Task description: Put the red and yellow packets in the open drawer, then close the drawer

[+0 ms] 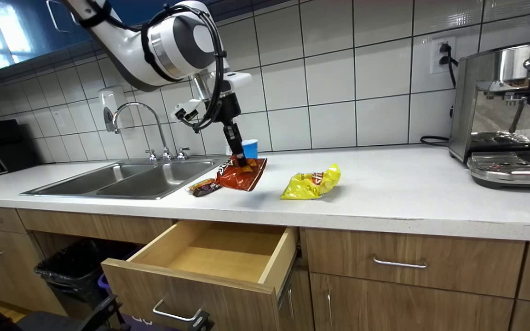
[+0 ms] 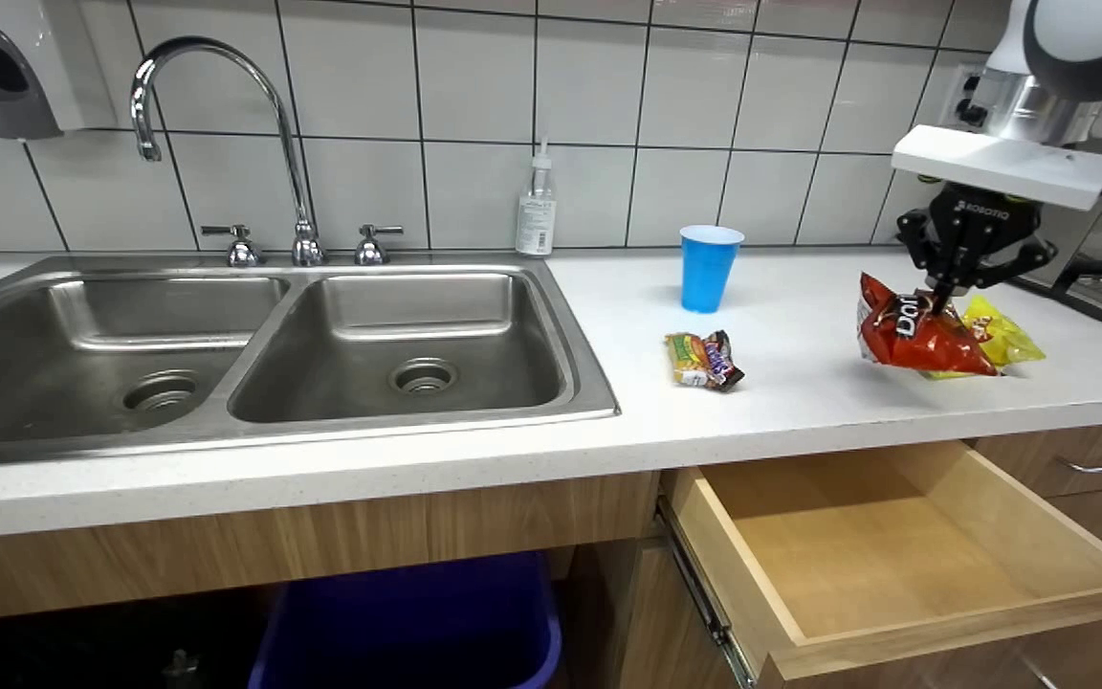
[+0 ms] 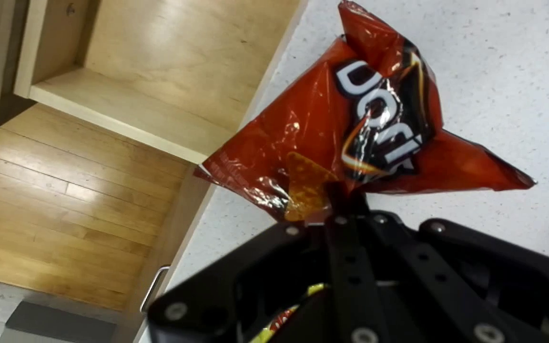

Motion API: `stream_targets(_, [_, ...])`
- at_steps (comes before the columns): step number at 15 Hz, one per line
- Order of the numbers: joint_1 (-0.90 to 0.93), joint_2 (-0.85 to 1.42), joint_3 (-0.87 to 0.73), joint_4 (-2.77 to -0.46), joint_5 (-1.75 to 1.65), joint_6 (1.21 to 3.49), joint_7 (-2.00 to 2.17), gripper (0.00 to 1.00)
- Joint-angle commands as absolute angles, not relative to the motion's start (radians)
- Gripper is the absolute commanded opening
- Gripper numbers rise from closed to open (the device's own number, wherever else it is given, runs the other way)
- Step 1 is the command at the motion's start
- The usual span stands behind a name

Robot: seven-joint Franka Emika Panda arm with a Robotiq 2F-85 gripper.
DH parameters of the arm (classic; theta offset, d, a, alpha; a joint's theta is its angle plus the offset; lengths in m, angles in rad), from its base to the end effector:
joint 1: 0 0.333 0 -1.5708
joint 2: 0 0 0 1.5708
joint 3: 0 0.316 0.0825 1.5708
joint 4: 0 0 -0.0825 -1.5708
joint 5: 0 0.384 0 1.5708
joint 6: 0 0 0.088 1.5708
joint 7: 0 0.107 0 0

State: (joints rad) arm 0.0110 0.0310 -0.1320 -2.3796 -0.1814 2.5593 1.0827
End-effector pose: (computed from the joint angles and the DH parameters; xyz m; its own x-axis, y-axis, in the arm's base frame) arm 0.5093 -0.0593 0.3227 0.4772 -0.8612 0.1750 -0.8673 -0.4936 -0.0641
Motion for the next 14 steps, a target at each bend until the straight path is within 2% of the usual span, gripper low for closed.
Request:
stream_targets(1, [-0.028, -0.085, -0.116, -2.482, -0.159, 2.527, 0.964, 0.00])
stream_targets(14, [-0.123, -0.192, -0.096, -2.681, -0.249, 2.514, 0.773, 0.00])
